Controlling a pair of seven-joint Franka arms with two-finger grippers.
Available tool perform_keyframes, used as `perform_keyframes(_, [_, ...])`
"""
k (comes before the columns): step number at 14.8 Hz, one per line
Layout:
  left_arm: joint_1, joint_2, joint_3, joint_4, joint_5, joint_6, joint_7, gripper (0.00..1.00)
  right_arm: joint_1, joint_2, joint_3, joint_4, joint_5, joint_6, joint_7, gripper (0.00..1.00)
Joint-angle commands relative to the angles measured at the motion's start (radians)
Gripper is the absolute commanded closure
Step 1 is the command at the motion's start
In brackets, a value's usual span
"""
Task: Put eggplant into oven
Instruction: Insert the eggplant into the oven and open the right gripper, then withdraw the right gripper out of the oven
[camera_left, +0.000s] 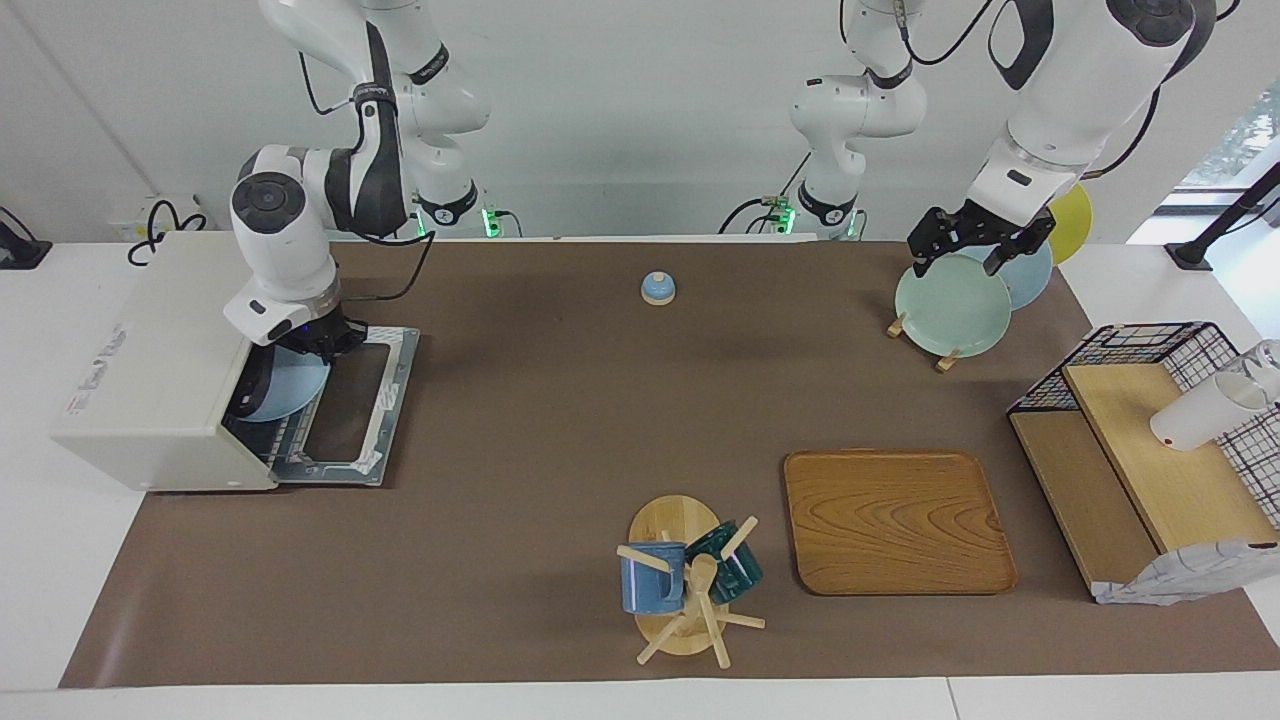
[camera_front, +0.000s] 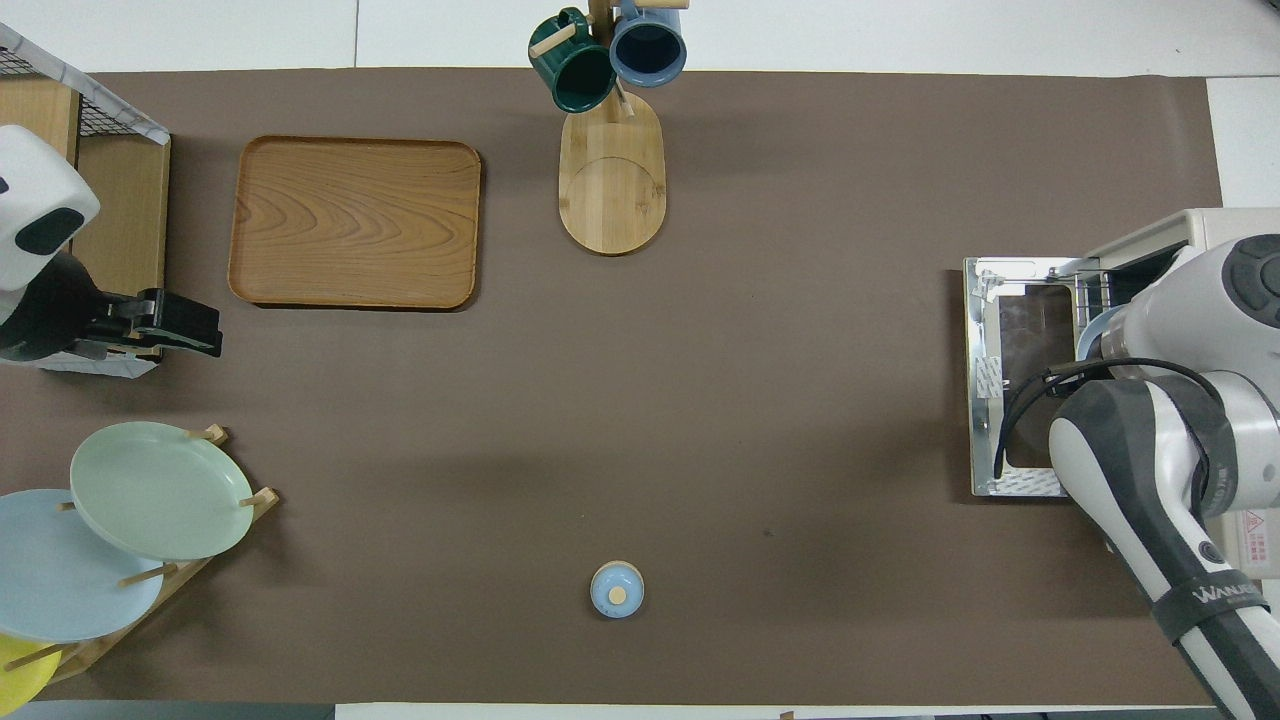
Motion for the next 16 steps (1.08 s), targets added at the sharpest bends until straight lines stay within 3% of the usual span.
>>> perform_keyframes(1, [-0.004,-0.011,0.003,-0.004,0.024,0.000,0.002,0.00,-0.043,-0.021,0.014,-0.057,0.004,0.055,-0.048,1.00])
perform_keyframes(6, [-0.004,-0.011,0.003,-0.004,0.024,0.000,0.002,0.00,-0.042,-0.018,0.014,-0.037,0.066,0.026,-0.084,0.93])
perform_keyframes(11, [-0.006,-0.011,0.003,-0.004,0.024,0.000,0.003,0.00,-0.005,-0.015,0.022,0.070,0.113,-0.097,-0.079,0.77])
perform_keyframes(12, [-0.004,-0.011,0.003,-0.004,0.024,0.001,0.002,0.00,0.017,-0.012,0.022,0.086,0.115,-0.106,-0.073,0.81])
perform_keyframes(14, [-0.004,-0.011,0.003,-0.004,0.024,0.000,0.002,0.00,0.066,-0.012,0.022,0.081,0.138,-0.072,0.009,1.00])
perform_keyframes(16, [-0.004,-0.011,0.003,-0.004,0.024,0.000,0.002,0.00,0.151,0.020,0.021,0.070,0.153,-0.006,0.173,1.00])
